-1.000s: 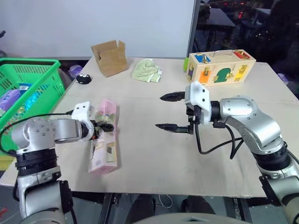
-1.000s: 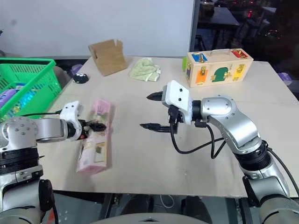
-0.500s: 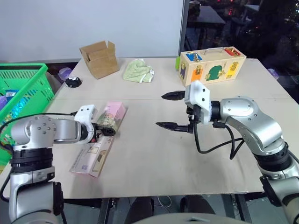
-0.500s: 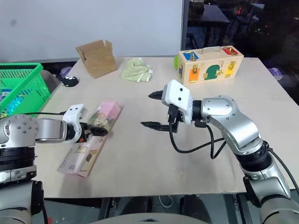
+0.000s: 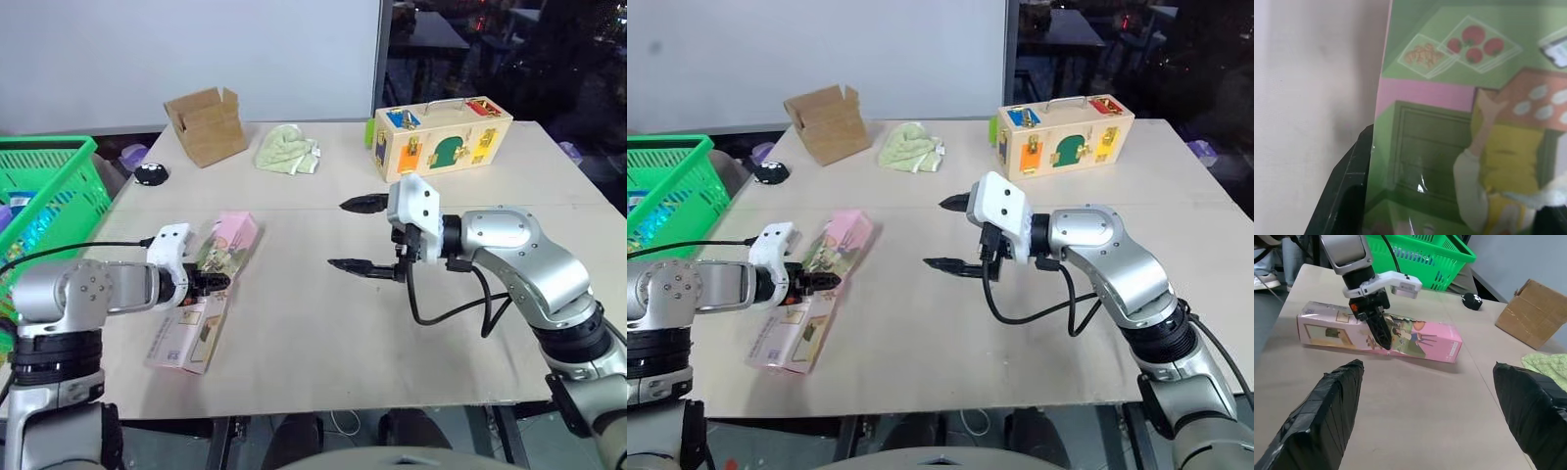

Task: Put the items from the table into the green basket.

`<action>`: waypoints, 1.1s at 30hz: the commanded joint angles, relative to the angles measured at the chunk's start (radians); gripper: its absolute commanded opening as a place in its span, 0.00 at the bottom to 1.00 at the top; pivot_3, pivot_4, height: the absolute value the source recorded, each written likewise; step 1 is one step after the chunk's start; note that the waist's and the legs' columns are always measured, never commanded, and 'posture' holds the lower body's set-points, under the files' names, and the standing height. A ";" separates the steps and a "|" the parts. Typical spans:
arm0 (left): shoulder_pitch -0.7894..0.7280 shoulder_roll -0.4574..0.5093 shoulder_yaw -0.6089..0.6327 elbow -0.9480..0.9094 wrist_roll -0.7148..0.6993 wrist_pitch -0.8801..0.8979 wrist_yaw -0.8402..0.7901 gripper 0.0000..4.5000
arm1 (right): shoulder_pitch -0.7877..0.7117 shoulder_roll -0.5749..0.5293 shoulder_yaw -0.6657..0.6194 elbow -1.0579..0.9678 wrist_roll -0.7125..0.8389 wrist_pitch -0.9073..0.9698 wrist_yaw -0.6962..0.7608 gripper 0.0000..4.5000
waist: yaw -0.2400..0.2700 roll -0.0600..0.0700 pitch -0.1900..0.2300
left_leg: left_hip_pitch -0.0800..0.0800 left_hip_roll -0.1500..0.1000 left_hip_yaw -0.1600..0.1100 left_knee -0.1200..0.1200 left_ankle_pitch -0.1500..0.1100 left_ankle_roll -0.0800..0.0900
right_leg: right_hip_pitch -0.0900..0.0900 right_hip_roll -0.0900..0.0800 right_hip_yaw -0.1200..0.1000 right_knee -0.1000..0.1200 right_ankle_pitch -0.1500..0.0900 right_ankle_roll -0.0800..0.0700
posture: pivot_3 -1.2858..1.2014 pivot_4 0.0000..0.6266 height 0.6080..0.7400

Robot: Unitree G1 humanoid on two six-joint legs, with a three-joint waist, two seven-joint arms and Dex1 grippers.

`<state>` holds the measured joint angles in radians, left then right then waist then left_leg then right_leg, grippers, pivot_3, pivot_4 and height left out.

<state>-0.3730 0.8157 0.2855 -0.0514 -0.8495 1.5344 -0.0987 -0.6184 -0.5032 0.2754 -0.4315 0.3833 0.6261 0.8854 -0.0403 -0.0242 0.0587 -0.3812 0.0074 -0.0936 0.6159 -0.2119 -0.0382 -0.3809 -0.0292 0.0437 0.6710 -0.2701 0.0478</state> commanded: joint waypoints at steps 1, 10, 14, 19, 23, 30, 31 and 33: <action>0.043 0.084 0.184 -0.096 0.008 -0.083 -0.097 0.55 | -0.050 0.049 -0.025 -0.008 0.051 -0.004 0.001 1.00 | 0.002 0.000 0.000 | 0.000 0.000 0.000 0.000 0.000 0.000 | 0.000 0.000 0.000 0.000 0.000 0.000 | 0.56 0.00 1.00; -0.127 0.097 0.462 -0.063 0.106 -0.329 -0.055 0.55 | -0.109 0.171 0.004 0.090 0.076 -0.070 0.039 1.00 | 0.059 -0.004 0.002 | -0.002 0.000 -0.003 -0.001 0.000 0.000 | 0.000 0.000 -0.003 -0.003 0.000 0.000 | 0.61 0.00 1.00; -0.145 0.179 0.419 0.082 0.325 -0.749 -0.108 0.55 | -0.141 0.249 0.031 0.154 0.052 -0.120 0.030 1.00 | 0.084 -0.005 0.001 | -0.002 0.000 -0.003 -0.002 0.000 -0.001 | 0.000 0.001 -0.003 -0.003 0.000 0.000 | 0.63 0.00 1.00; -0.226 0.320 0.315 0.461 0.541 -1.215 -0.181 0.55 | -0.155 0.303 0.041 0.187 0.046 -0.139 0.022 1.00 | 0.117 -0.006 0.001 | -0.002 0.001 -0.003 -0.007 0.001 -0.002 | -0.003 0.002 -0.003 -0.005 0.000 -0.001 | 0.63 0.00 1.00; -0.450 0.393 0.148 0.924 0.721 -1.577 -0.173 0.55 | -0.157 0.308 0.034 0.193 0.050 -0.143 0.027 1.00 | 0.161 -0.007 0.000 | -0.004 0.000 -0.003 -0.007 0.001 -0.002 | -0.004 0.001 -0.005 -0.007 0.000 -0.001 | 0.63 0.00 1.00; -0.661 0.397 0.051 1.335 0.831 -1.771 -0.169 0.74 | -0.159 0.292 0.000 0.180 0.066 -0.137 0.018 1.00 | 0.166 -0.013 -0.004 | -0.008 0.001 -0.003 -0.004 0.001 -0.002 | -0.004 0.002 -0.007 -0.007 -0.001 0.004 | 0.60 0.00 1.00; -0.665 0.395 0.051 1.349 0.833 -1.778 -0.172 0.84 | -0.158 0.290 -0.003 0.176 0.067 -0.134 0.012 1.00 | 0.165 -0.013 -0.004 | -0.008 0.001 -0.004 -0.003 0.001 -0.002 | -0.004 0.002 -0.007 -0.006 -0.001 0.004 | 0.60 0.00 1.00; -0.671 0.393 0.069 1.363 0.820 -1.780 -0.182 0.97 | -0.155 0.285 -0.008 0.168 0.066 -0.128 0.003 1.00 | 0.159 -0.014 -0.005 | -0.008 0.002 -0.003 -0.003 0.001 -0.002 | -0.004 0.002 -0.007 -0.006 0.000 0.002 | 0.59 0.00 1.00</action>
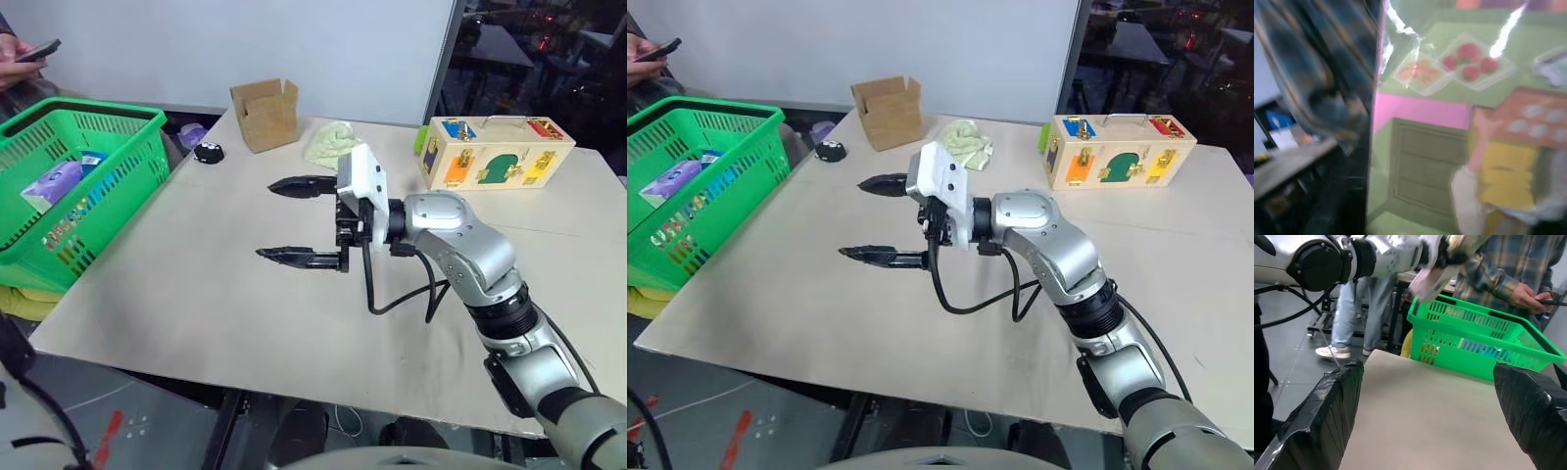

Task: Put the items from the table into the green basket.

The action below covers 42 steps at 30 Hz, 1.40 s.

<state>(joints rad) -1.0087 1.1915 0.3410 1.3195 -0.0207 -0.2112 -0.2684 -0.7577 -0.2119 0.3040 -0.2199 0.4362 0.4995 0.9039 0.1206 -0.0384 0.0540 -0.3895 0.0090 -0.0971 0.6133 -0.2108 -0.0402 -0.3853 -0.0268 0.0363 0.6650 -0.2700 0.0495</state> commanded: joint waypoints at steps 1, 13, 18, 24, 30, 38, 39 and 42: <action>-0.035 0.016 0.020 -0.005 -0.015 -0.036 -0.022 0.97 | -0.013 -0.008 -0.038 -0.048 0.012 0.001 -0.020 1.00 | -0.004 0.000 0.000 | 0.000 0.000 0.000 0.000 0.000 0.000 | 0.000 0.000 0.000 0.000 0.001 -0.001 | 0.59 0.00 1.00; 0.205 -0.106 0.202 -0.324 -0.300 0.025 -0.335 0.97 | 0.006 -0.039 -0.044 -0.082 0.011 0.037 -0.055 1.00 | -0.051 0.000 0.000 | 0.002 0.001 0.000 0.000 0.000 0.000 | -0.001 0.000 0.000 0.007 0.001 -0.002 | 0.59 0.00 1.00; 0.725 -0.341 0.293 -1.221 -0.607 0.480 -0.261 0.97 | 0.060 -0.082 -0.097 -0.110 0.002 0.060 -0.116 1.00 | -0.059 0.002 -0.001 | 0.006 0.000 0.006 0.000 0.000 0.000 | 0.000 -0.005 0.007 0.010 0.001 -0.002 | 0.59 0.00 1.00; 1.021 -0.483 0.198 -1.762 -0.789 0.760 -0.154 0.97 | 0.206 -0.171 -0.203 -0.222 0.012 0.123 -0.213 1.00 | -0.060 -0.002 -0.003 | 0.006 0.000 0.005 0.000 0.000 0.001 | -0.001 -0.005 0.007 0.012 0.001 -0.003 | 0.58 0.00 1.00; 1.079 -0.512 -0.038 -1.907 -0.762 0.852 -0.176 0.97 | 0.467 -0.338 -0.343 -0.408 0.009 0.222 -0.278 1.00 | -0.058 0.012 -0.003 | 0.010 0.000 0.009 0.002 0.000 0.001 | 0.006 -0.003 0.009 0.006 -0.003 -0.003 | 0.53 0.00 1.00; 1.107 -0.549 -0.106 -1.940 -0.756 0.897 -0.161 0.97 | 0.727 -0.398 -0.506 -0.516 0.004 0.288 -0.383 1.00 | -0.140 0.013 -0.002 | 0.010 0.001 0.012 0.003 -0.001 0.002 | 0.006 -0.001 0.013 0.004 -0.004 -0.002 | 0.49 0.01 1.00; 1.109 -0.551 -0.110 -1.943 -0.753 0.900 -0.163 0.97 | 0.743 -0.398 -0.512 -0.523 0.004 0.287 -0.389 1.00 | -0.147 0.013 -0.002 | 0.010 0.001 0.012 0.003 -0.001 0.002 | 0.006 -0.001 0.013 0.004 -0.004 -0.002 | 0.49 0.01 1.00; 1.109 -0.561 -0.118 -1.933 -0.736 0.905 -0.153 0.97 | 0.766 -0.392 -0.505 -0.530 -0.006 0.271 -0.412 1.00 | -0.164 0.014 -0.002 | 0.010 0.002 0.013 0.003 -0.001 0.003 | 0.006 0.000 0.014 0.004 -0.004 -0.002 | 0.48 0.01 1.00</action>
